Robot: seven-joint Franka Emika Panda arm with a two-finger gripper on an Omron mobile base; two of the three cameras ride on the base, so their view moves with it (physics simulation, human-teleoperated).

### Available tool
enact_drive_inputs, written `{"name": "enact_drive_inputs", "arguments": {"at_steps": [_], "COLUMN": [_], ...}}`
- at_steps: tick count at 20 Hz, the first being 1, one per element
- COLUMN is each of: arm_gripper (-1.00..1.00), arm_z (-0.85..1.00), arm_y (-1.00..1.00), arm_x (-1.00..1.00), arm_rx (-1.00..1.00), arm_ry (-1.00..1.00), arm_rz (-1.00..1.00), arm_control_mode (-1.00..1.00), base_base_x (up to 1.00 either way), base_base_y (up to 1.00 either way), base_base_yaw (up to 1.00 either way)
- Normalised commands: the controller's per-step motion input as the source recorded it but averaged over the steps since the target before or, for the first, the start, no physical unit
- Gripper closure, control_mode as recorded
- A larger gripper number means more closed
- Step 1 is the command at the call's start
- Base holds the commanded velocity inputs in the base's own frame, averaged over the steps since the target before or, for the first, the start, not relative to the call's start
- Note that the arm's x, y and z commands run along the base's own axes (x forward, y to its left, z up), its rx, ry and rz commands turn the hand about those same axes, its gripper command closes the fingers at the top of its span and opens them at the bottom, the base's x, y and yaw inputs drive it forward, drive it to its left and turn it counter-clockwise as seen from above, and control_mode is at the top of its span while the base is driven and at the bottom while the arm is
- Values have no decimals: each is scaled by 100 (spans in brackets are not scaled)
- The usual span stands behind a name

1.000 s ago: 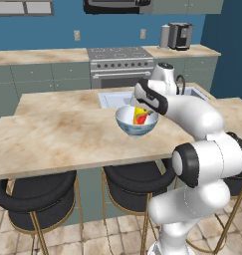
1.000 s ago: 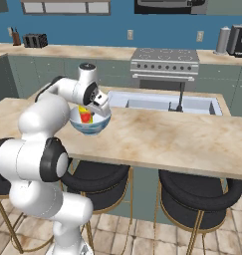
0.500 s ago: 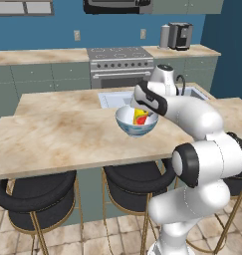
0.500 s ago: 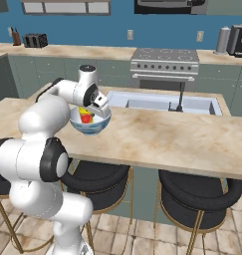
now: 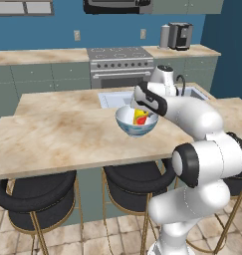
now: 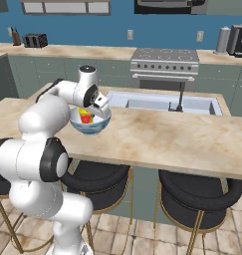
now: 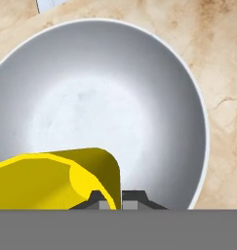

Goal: Place the cup inside the bowl on the dining table and move the bowl to any counter.

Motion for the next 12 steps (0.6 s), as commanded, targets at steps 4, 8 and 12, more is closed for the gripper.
{"name": "enact_drive_inputs", "arguments": {"at_steps": [4, 8, 12], "arm_gripper": [100, 100, -100], "arm_z": [0, 0, 0], "arm_y": [0, 0, 2], "arm_x": [0, 0, 0], "arm_rx": [0, 0, 0], "arm_ry": [3, 1, 4], "arm_rz": [0, 0, 0], "arm_control_mode": [-100, -100, -100], "base_base_x": [0, 0, 0], "base_base_y": [0, 0, 0], "base_base_yaw": [0, 0, 0]}}
